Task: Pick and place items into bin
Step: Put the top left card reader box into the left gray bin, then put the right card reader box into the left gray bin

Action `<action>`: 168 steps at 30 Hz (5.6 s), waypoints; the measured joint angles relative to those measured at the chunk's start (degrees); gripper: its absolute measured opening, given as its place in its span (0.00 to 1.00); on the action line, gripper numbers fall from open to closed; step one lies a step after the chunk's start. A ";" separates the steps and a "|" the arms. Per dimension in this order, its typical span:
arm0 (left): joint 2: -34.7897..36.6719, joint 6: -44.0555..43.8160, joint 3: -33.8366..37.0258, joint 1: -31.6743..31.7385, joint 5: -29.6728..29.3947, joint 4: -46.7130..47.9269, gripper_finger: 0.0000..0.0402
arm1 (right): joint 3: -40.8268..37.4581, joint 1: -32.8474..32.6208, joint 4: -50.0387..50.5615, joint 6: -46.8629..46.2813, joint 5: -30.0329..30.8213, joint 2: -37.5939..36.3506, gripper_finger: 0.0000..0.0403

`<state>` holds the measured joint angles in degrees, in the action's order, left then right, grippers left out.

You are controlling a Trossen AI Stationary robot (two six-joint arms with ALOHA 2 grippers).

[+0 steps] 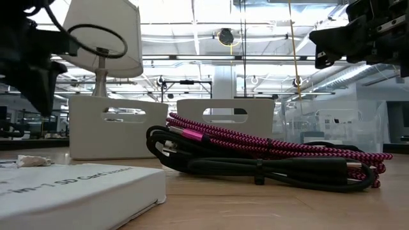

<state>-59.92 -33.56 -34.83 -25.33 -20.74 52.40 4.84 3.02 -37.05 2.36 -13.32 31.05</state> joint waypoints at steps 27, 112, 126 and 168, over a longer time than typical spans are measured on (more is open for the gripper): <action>-10.67 -6.40 -0.08 12.36 -12.87 -6.10 0.01 | 0.00 0.01 -0.86 0.01 0.07 0.04 0.00; -49.66 9.81 -35.78 -7.21 19.36 -29.24 0.61 | -0.02 -0.01 -1.92 -1.08 -0.26 0.03 0.00; -54.96 11.01 -36.04 -6.95 21.78 -33.33 0.61 | -0.02 -0.01 -1.85 -0.36 -0.26 0.03 0.00; -21.31 45.31 -35.67 -1.41 -13.17 -5.84 0.01 | -0.02 -0.01 -1.69 -0.62 -0.26 0.04 0.00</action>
<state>-81.23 11.75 -70.50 -26.73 -33.91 46.55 4.82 3.01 -38.74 1.74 -13.58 31.09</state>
